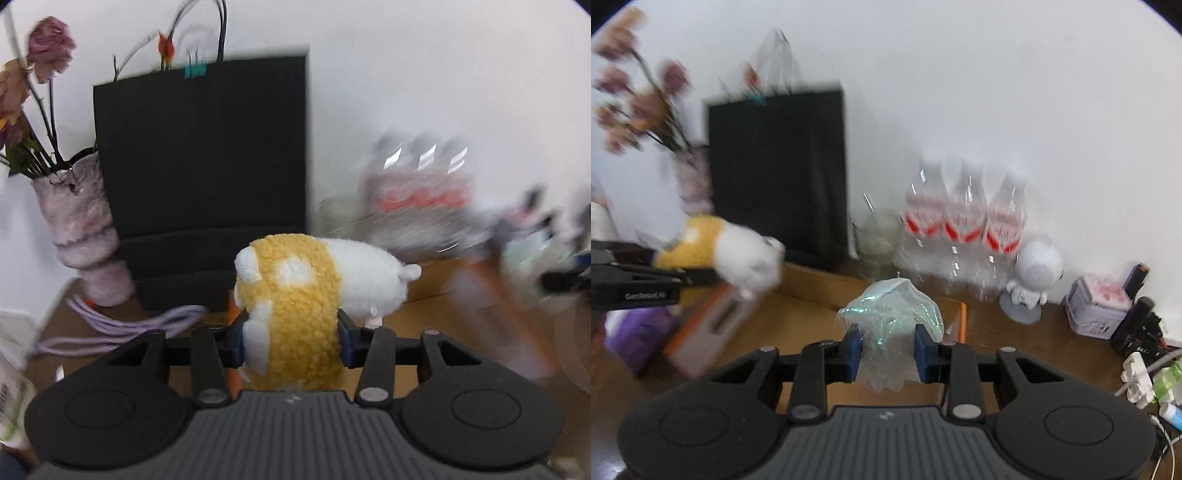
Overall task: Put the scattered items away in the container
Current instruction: 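Carry plush toy and plastic bag into the cardboard box and release both, then withdraw both tools from the box back over the desk, then grasp the white bottle cap with the left gripper while the right grasps the tissue, then carry bottle cap and tissue into the cardboard box and release both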
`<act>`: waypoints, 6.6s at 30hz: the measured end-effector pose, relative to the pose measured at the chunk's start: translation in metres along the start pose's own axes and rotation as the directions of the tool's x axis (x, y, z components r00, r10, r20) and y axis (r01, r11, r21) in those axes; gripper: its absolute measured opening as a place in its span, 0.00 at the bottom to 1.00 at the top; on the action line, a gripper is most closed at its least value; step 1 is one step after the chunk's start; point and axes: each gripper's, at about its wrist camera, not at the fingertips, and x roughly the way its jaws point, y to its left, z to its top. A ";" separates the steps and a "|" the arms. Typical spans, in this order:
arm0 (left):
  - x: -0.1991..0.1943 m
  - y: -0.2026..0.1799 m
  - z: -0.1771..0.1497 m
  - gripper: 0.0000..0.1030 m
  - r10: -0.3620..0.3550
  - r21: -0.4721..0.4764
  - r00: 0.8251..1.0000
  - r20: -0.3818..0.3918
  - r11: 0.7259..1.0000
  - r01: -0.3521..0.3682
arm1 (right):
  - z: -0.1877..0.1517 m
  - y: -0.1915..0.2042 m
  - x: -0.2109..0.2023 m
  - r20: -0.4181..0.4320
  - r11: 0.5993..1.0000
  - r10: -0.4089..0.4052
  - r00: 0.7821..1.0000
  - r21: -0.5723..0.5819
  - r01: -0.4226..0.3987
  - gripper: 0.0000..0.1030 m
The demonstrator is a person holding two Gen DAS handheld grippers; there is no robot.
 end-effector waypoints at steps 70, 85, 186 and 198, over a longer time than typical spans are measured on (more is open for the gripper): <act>-0.346 -0.088 -0.373 1.00 0.001 -0.159 0.958 0.287 0.986 0.047 | -0.427 0.120 -0.274 0.375 0.978 -0.022 0.927 0.200 -0.058 1.00; -0.275 -0.094 -0.311 0.88 -0.104 -0.093 0.983 0.152 0.989 0.119 | -0.373 0.098 -0.205 0.200 0.977 -0.038 0.979 0.214 -0.006 0.80; 0.145 -0.068 0.018 0.46 -0.162 -0.055 0.947 -0.276 0.987 0.153 | 0.040 -0.027 0.217 -0.449 0.972 0.165 0.878 0.224 -0.068 0.33; 0.080 -0.010 0.056 0.75 -0.123 -0.132 0.958 -0.259 0.987 0.091 | 0.072 -0.052 0.135 -0.377 0.974 0.095 0.921 0.225 -0.009 0.62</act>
